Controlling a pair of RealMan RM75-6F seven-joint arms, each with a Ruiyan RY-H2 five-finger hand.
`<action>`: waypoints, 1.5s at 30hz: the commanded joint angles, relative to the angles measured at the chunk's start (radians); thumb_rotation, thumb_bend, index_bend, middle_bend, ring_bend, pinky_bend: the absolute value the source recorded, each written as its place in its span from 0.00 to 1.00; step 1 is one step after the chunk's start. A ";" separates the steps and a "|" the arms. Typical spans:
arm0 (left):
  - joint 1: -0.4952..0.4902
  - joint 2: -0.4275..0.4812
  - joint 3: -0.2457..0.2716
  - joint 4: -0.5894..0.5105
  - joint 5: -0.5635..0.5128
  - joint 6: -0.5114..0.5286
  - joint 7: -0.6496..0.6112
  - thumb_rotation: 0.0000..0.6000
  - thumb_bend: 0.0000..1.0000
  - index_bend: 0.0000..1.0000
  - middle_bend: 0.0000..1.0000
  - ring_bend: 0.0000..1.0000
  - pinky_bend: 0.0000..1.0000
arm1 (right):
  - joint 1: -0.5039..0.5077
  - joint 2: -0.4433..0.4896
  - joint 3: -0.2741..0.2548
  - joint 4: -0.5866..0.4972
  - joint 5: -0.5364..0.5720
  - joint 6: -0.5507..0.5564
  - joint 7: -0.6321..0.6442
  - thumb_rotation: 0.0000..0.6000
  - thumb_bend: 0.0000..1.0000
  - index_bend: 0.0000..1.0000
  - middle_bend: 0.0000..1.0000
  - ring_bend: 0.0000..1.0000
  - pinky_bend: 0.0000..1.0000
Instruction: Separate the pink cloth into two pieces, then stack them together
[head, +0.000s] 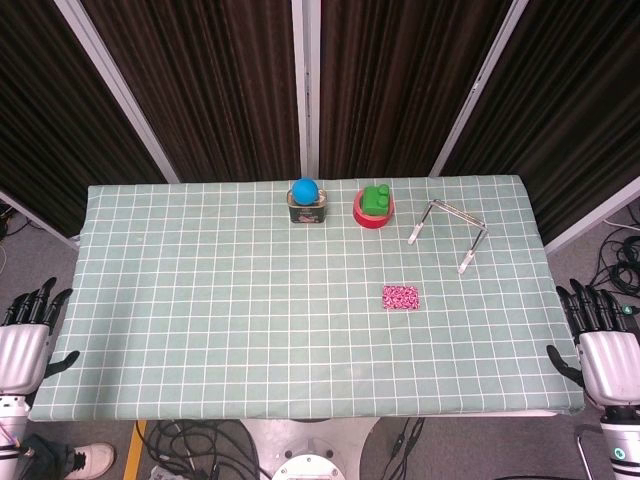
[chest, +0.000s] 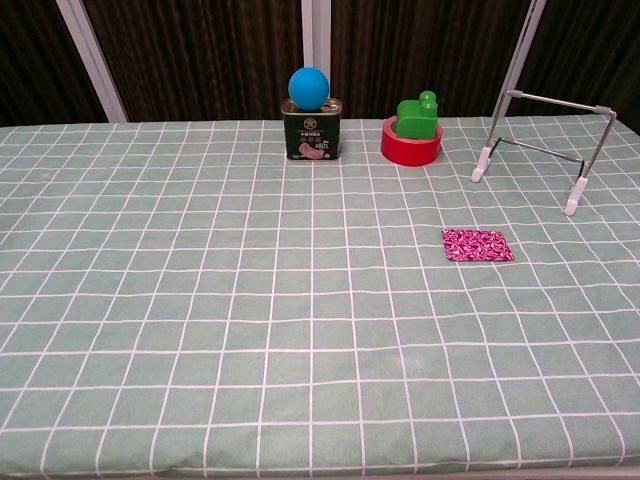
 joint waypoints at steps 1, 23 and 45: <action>-0.001 0.000 0.000 0.000 0.000 -0.001 0.001 1.00 0.06 0.18 0.13 0.13 0.16 | 0.000 -0.001 0.000 0.001 0.001 -0.001 -0.001 1.00 0.18 0.00 0.00 0.00 0.00; 0.008 -0.001 0.001 0.003 -0.003 0.006 -0.003 1.00 0.06 0.18 0.13 0.13 0.16 | 0.010 0.010 -0.003 -0.013 0.001 -0.028 0.060 0.84 0.21 0.00 0.00 0.00 0.00; 0.027 0.000 0.009 0.003 0.000 0.020 -0.016 1.00 0.06 0.18 0.13 0.13 0.16 | 0.312 -0.215 0.064 0.052 0.182 -0.502 -0.075 0.01 0.63 0.20 0.00 0.00 0.00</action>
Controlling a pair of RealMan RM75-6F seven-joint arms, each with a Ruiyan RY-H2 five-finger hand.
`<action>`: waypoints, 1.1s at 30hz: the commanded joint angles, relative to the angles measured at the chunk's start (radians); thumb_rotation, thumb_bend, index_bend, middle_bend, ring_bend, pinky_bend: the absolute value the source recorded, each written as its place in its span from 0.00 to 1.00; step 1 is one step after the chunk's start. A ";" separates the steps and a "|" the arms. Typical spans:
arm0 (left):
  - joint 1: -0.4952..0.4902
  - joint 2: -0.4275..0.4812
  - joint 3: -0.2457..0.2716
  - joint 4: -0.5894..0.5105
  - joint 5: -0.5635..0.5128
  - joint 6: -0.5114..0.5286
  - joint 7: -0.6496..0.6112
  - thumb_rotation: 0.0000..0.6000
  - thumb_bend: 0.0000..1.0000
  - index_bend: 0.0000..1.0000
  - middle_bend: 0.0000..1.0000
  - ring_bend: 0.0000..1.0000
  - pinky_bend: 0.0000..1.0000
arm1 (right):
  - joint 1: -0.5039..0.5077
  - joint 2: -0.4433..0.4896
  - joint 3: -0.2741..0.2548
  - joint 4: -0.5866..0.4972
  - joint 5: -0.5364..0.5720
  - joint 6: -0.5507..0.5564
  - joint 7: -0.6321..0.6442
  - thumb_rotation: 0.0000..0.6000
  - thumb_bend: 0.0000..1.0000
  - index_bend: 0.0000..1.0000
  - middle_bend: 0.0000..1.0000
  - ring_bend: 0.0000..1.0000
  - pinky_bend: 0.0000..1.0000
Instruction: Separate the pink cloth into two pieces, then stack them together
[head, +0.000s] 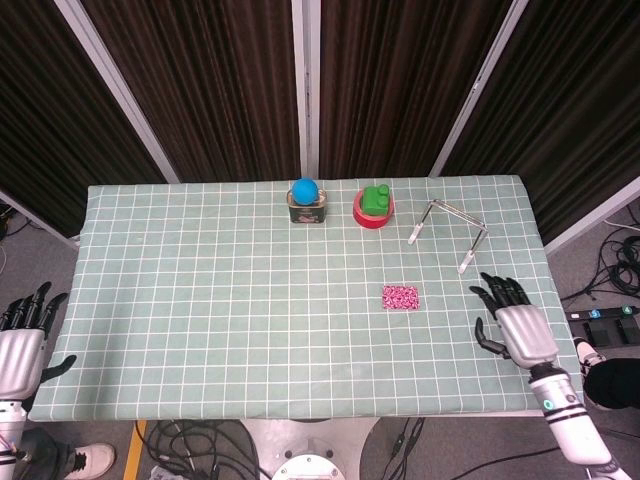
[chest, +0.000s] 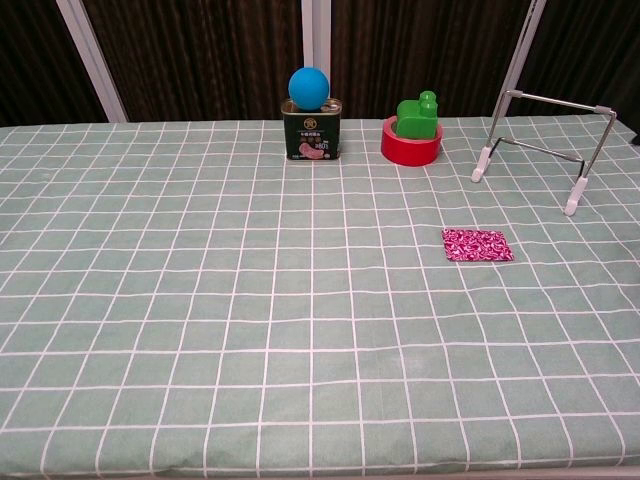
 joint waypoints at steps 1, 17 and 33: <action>0.003 0.002 0.002 -0.003 -0.001 0.001 0.000 1.00 0.06 0.18 0.13 0.13 0.16 | 0.092 -0.105 0.028 0.084 0.085 -0.122 -0.044 0.00 0.63 0.21 0.00 0.00 0.00; 0.002 0.009 0.000 -0.012 0.001 -0.005 -0.006 1.00 0.06 0.18 0.13 0.13 0.16 | 0.223 -0.323 0.030 0.352 0.205 -0.278 -0.092 0.00 0.62 0.25 0.00 0.00 0.00; 0.003 0.009 0.001 -0.009 0.000 -0.010 -0.013 1.00 0.06 0.18 0.13 0.13 0.16 | 0.256 -0.408 0.002 0.477 0.201 -0.314 -0.051 0.00 0.62 0.25 0.00 0.00 0.00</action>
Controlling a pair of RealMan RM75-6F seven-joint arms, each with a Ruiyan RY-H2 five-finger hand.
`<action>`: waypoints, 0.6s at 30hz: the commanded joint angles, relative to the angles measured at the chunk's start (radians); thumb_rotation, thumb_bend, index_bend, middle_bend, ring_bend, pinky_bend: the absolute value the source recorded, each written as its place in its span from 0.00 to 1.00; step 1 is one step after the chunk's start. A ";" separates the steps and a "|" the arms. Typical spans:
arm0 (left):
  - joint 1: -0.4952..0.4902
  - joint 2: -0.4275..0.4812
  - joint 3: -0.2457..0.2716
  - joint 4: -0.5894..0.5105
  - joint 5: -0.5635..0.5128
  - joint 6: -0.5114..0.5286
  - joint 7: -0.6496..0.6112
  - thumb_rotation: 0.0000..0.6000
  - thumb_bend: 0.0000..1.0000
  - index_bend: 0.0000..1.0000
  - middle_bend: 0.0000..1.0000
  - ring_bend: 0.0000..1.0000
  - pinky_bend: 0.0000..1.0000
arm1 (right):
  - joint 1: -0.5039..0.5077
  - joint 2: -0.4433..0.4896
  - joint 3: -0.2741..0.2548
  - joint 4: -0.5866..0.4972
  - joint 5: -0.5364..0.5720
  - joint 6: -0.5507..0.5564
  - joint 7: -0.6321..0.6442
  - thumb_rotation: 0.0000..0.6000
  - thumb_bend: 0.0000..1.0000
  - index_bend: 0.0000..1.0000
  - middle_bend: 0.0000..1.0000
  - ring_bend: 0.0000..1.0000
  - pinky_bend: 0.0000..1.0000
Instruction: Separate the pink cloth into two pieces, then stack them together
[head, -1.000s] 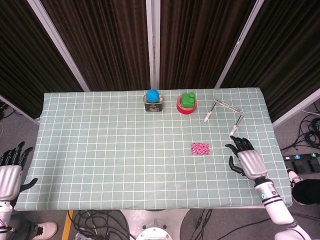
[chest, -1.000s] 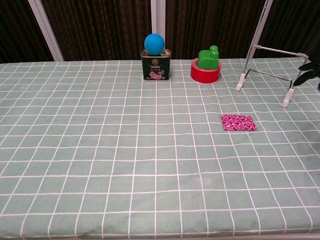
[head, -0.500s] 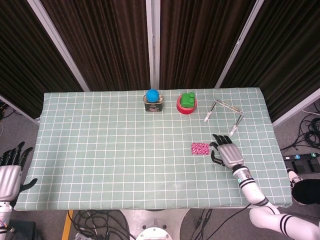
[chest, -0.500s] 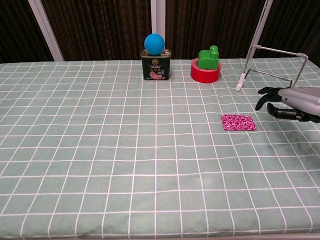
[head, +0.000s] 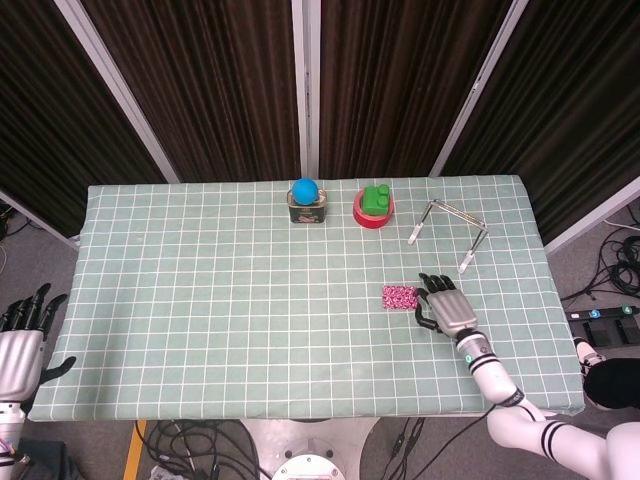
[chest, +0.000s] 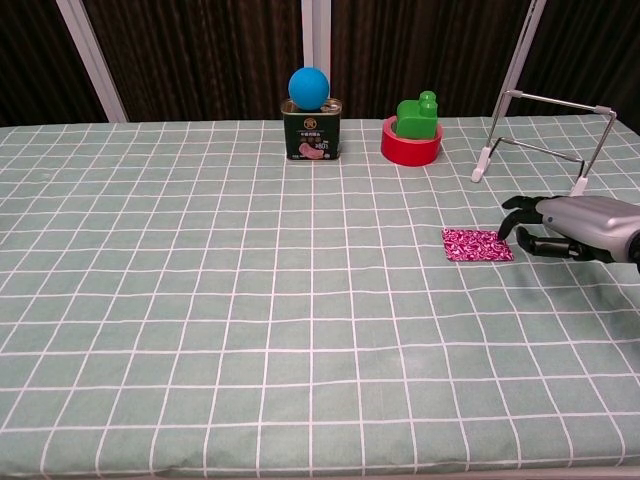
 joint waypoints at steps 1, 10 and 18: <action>0.001 0.000 0.001 0.001 0.000 0.000 -0.001 1.00 0.06 0.18 0.13 0.13 0.16 | 0.006 -0.012 -0.005 0.012 -0.007 -0.003 0.005 0.00 0.62 0.25 0.00 0.00 0.00; 0.004 -0.001 0.001 0.002 -0.005 -0.001 -0.006 1.00 0.06 0.18 0.13 0.13 0.16 | 0.035 -0.056 -0.008 0.035 -0.019 -0.018 0.010 0.00 0.62 0.25 0.00 0.00 0.00; 0.008 -0.004 0.001 0.007 -0.007 0.002 -0.012 1.00 0.06 0.18 0.13 0.13 0.16 | 0.072 -0.093 0.002 0.032 -0.026 -0.033 -0.003 0.00 0.62 0.25 0.00 0.00 0.00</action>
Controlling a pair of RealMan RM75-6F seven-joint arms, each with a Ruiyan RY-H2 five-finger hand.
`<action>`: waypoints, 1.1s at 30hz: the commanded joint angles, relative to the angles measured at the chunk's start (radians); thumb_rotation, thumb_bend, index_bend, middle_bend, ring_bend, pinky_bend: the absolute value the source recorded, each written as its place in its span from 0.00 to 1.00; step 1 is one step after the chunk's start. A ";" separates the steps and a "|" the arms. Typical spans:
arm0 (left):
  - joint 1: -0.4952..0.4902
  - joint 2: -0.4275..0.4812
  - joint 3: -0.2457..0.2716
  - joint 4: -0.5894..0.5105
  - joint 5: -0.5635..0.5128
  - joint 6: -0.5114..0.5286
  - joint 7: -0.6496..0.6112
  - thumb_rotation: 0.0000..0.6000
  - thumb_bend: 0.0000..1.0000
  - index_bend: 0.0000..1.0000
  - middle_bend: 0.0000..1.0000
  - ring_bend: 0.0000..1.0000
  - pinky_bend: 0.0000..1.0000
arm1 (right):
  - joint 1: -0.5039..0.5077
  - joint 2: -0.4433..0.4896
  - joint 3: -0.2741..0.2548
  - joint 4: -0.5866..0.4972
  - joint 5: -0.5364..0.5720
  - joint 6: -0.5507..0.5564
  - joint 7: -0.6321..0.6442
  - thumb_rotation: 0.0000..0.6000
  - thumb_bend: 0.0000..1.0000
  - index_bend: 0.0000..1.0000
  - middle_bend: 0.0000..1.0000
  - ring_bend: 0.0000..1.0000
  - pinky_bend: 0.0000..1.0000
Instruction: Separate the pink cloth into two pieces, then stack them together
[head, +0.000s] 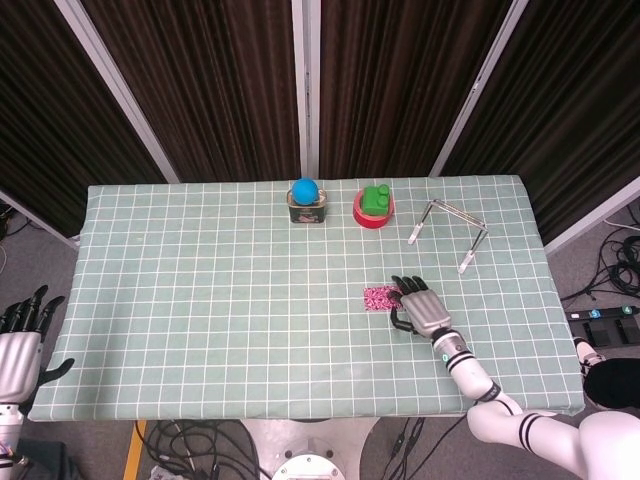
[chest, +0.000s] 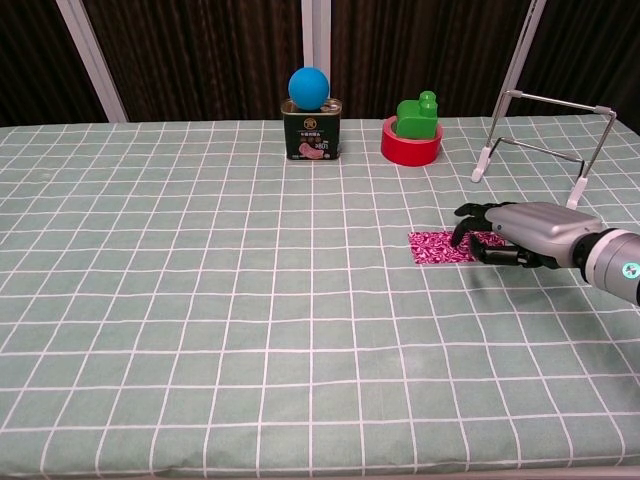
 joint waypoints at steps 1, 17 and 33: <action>0.001 -0.001 0.000 0.001 -0.002 0.000 -0.002 1.00 0.06 0.18 0.13 0.13 0.16 | 0.013 -0.013 0.005 -0.002 0.000 -0.006 -0.007 0.00 0.62 0.25 0.00 0.00 0.00; 0.009 -0.008 0.003 0.022 -0.009 -0.003 -0.024 1.00 0.06 0.18 0.13 0.13 0.16 | 0.060 -0.038 0.017 -0.041 0.009 -0.002 -0.057 0.00 0.62 0.25 0.00 0.00 0.00; 0.006 -0.012 0.002 0.022 0.006 -0.001 -0.026 1.00 0.06 0.18 0.13 0.13 0.16 | 0.011 0.043 -0.012 -0.044 0.041 0.020 -0.042 0.00 0.62 0.25 0.00 0.00 0.00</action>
